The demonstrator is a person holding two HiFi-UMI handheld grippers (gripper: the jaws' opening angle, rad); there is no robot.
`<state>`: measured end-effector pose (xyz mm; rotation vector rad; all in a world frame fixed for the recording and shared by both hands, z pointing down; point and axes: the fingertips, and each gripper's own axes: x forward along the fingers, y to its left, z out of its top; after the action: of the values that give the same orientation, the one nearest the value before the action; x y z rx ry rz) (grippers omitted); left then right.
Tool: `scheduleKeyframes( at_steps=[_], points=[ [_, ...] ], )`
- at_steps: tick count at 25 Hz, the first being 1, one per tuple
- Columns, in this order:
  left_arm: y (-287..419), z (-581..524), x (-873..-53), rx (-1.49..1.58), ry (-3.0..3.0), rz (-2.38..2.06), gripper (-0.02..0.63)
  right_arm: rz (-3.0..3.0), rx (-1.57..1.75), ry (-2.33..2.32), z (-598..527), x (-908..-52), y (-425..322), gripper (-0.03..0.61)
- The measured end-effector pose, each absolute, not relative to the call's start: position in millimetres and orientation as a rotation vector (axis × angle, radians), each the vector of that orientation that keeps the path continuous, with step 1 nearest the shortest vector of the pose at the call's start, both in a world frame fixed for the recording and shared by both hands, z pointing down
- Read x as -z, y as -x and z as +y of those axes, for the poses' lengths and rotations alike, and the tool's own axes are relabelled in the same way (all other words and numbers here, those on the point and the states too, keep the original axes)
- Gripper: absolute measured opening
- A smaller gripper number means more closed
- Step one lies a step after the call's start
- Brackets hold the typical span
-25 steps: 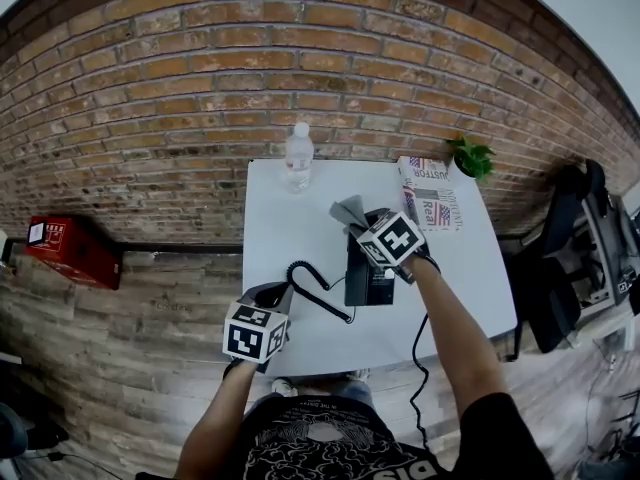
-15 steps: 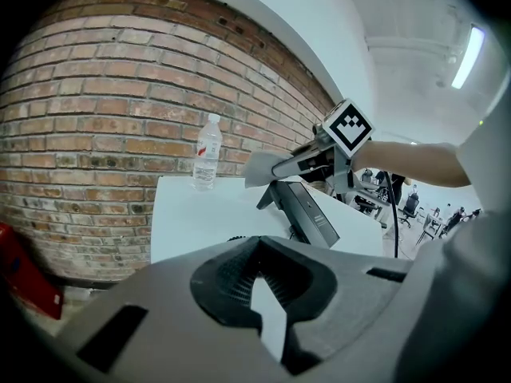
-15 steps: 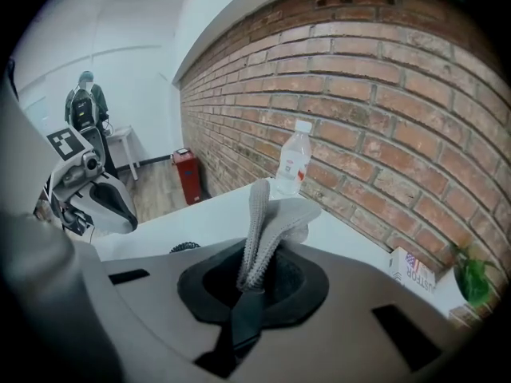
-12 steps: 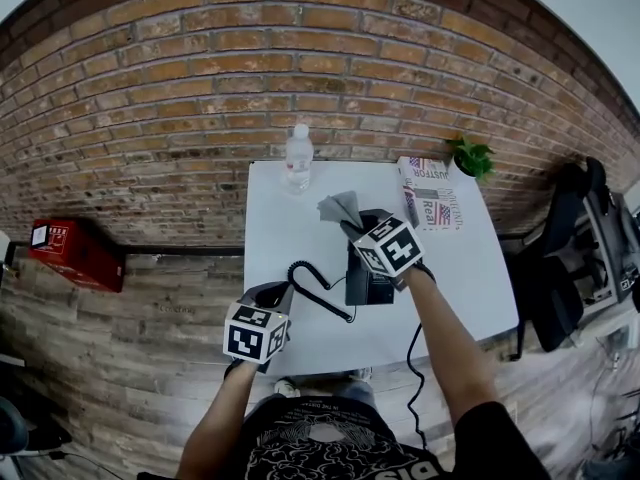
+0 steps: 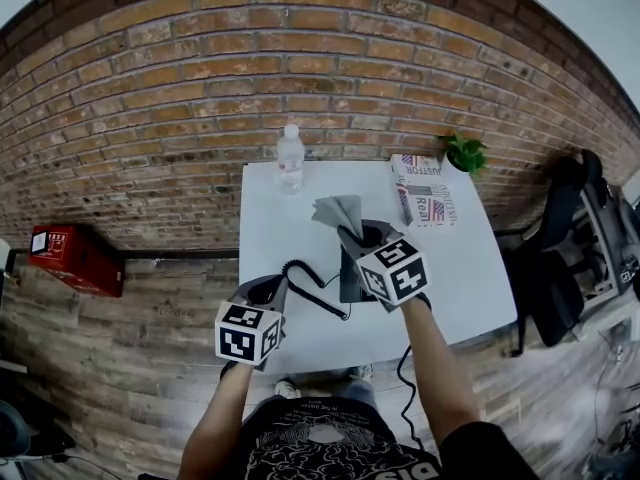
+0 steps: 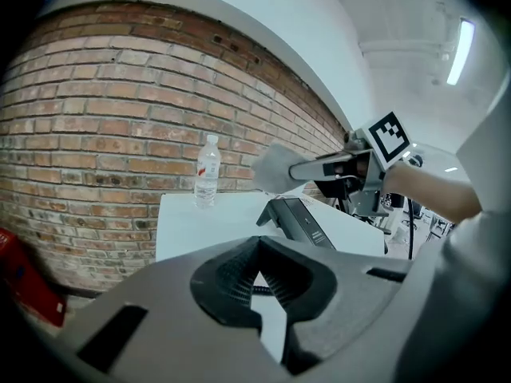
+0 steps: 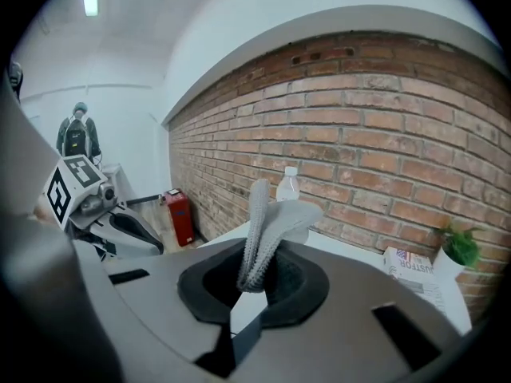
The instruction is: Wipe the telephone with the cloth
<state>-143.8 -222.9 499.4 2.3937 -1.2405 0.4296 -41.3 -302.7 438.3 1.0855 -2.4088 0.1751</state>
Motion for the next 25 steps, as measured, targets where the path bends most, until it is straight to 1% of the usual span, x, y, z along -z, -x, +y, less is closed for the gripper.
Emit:
scheduleKeyframes(
  at_steps=[15, 25],
  points=[
    [164, -220, -467, -0.376, -2.398, -1.385, 0.006, -2.462, -0.197, -1.335, -249, -416, 5, 0.012],
    [174, -218, -460, -0.385, -2.390, -1.439, 0.006, -2.456, -0.186, -1.342, -232, -421, 4, 0.012]
  ],
)
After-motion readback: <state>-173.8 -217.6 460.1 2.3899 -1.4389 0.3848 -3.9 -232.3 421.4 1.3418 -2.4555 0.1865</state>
